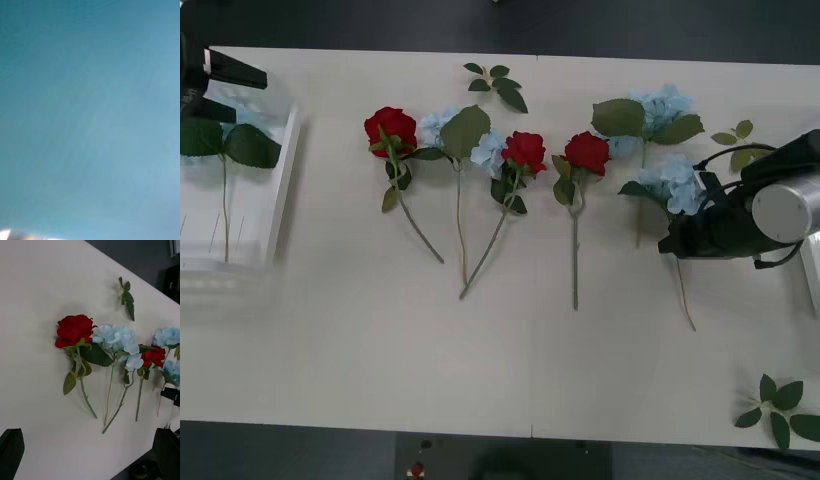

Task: Put the red flowers into the right box and the blue flowers into the left box

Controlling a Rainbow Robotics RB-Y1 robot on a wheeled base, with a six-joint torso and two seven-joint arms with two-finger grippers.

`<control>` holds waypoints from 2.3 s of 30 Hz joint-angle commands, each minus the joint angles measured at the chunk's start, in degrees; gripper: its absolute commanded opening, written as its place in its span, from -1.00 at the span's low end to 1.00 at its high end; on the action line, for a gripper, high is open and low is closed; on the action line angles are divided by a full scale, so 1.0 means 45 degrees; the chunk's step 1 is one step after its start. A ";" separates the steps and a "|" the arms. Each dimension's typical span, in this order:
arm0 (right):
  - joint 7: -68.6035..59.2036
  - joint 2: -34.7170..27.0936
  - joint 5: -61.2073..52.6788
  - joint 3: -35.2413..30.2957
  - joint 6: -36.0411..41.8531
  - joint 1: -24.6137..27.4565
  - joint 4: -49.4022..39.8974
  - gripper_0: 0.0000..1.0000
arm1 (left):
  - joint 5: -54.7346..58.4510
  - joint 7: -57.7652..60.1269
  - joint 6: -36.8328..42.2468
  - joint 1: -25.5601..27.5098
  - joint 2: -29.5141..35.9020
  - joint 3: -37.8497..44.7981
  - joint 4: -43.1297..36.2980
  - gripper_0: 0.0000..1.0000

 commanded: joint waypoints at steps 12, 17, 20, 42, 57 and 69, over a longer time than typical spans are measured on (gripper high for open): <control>-0.0247 -0.1597 0.0087 -0.0284 -0.1969 0.1751 -0.1865 0.51 | 0.1414 -0.0575 -0.3595 -0.0169 -0.1201 -0.3332 -0.1641 1.00; -0.0305 -0.1597 0.0146 -0.0304 -0.2594 0.2083 -0.1963 0.58 | 0.0925 -0.0458 -0.3849 -0.0169 -0.1221 -0.3371 -0.1641 1.00; -0.0286 -0.1597 0.0204 -0.0304 -0.3024 0.2258 -0.2119 0.61 | 0.0691 -0.0399 -0.3907 -0.0169 -0.1201 -0.3645 -0.1641 1.00; -0.0364 -0.0367 0.0654 -0.0304 -0.1774 0.1536 -0.1397 0.64 | 0.2371 0.0265 -0.8771 0.0261 -0.1162 -0.7766 -0.1660 1.00; -0.0130 0.0922 0.1376 -0.0284 0.0218 0.0266 0.0166 -1.00 | 0.2488 0.0421 -1.1642 0.0202 -0.2471 -0.9153 -0.1074 1.00; 0.0027 0.0844 0.2099 -0.0284 0.0492 0.0169 0.0166 -1.00 | 0.1023 0.0440 -1.2150 -0.0149 -0.3506 -0.9153 0.0410 1.00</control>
